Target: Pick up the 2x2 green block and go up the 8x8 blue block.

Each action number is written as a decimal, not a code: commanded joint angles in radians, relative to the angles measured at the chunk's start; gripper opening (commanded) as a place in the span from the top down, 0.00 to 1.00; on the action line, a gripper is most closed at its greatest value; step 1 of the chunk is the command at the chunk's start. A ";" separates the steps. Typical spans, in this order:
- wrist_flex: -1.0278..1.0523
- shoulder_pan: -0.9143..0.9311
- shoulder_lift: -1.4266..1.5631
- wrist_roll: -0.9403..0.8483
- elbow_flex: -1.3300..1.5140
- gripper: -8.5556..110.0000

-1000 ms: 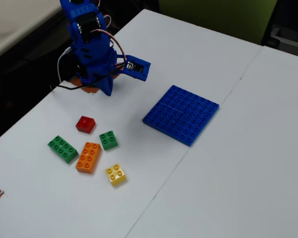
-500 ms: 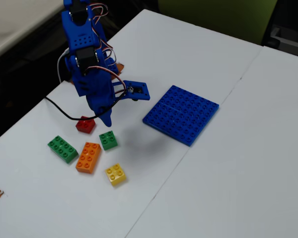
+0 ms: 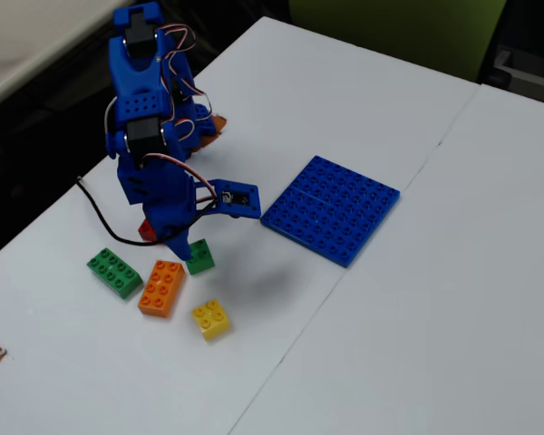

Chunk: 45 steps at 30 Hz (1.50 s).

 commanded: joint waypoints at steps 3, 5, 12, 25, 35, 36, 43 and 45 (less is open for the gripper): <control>-0.066 0.009 -0.012 -0.603 -0.048 0.70; -0.078 0.006 -0.020 -0.615 -0.048 0.70; -0.103 -0.044 -0.069 -0.603 -0.048 0.70; -0.109 -0.083 -0.091 -0.591 -0.002 0.70; -0.167 -0.066 -0.074 -0.600 0.104 0.69; -0.175 -0.064 -0.071 -0.600 0.114 0.70; -0.239 -0.058 -0.020 -0.569 0.216 0.85; -0.238 -0.058 -0.006 -0.546 0.227 0.88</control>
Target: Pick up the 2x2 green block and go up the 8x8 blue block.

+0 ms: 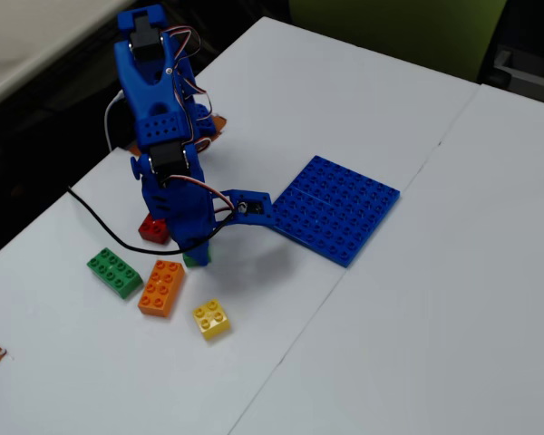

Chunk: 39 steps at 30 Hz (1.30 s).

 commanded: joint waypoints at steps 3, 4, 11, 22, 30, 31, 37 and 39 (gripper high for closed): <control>-0.023 0.000 0.061 -0.508 0.009 0.90; -0.014 -0.002 0.071 -0.489 0.009 0.91; 0.146 -0.011 0.230 -0.095 0.009 0.92; 0.554 -0.138 0.436 0.730 -0.028 0.93; 0.641 -0.396 0.535 1.322 -0.034 0.93; 0.641 -0.425 0.551 1.370 -0.034 0.93; 0.653 -0.575 0.571 1.615 -0.149 0.93; 0.681 -0.603 0.555 1.638 -0.233 0.93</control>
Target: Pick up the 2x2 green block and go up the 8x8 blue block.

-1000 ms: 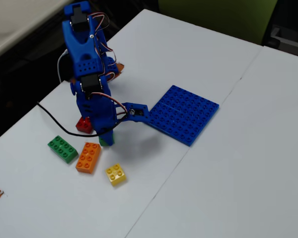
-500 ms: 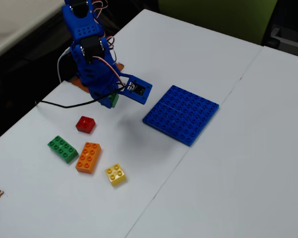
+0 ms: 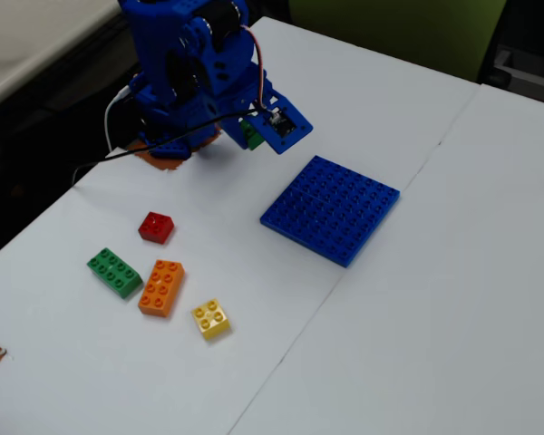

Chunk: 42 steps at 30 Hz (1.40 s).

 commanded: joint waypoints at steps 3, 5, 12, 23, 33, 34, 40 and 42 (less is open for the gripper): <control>0.034 -0.078 0.009 0.049 -0.207 0.93; 0.029 -0.098 -0.002 0.038 -0.256 0.93; 0.031 -0.141 -0.186 0.028 -0.569 0.93; 0.037 -0.071 -0.574 -0.175 -0.836 0.93; 0.043 -0.081 -0.607 -0.132 -0.831 0.93; 0.043 -0.081 -0.611 -0.133 -0.831 0.93; 0.043 -0.089 -0.630 -0.132 -0.842 0.93; 0.043 -0.092 -0.637 -0.124 -0.842 0.93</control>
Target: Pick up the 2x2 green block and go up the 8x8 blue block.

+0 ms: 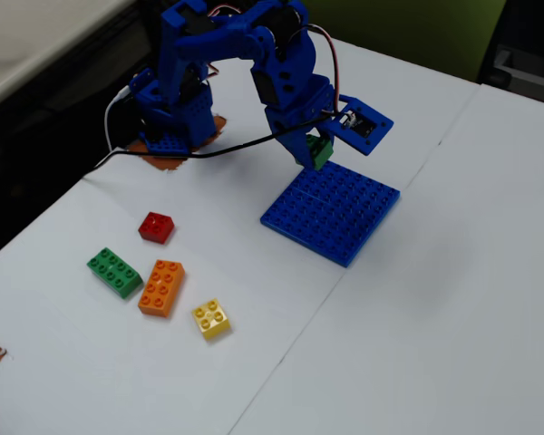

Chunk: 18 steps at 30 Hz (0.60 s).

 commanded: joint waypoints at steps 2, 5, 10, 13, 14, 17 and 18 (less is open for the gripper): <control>0.009 -0.017 0.002 0.017 -0.043 0.93; 0.009 -0.026 0.000 0.035 -0.043 0.93; 0.009 -0.057 0.002 0.066 -0.075 0.93; 0.009 -0.072 0.002 0.075 -0.086 0.93; 0.009 -0.075 0.002 0.078 -0.087 0.93; 0.011 -0.080 0.002 0.080 -0.087 0.93; 0.011 -0.081 0.002 0.080 -0.087 0.93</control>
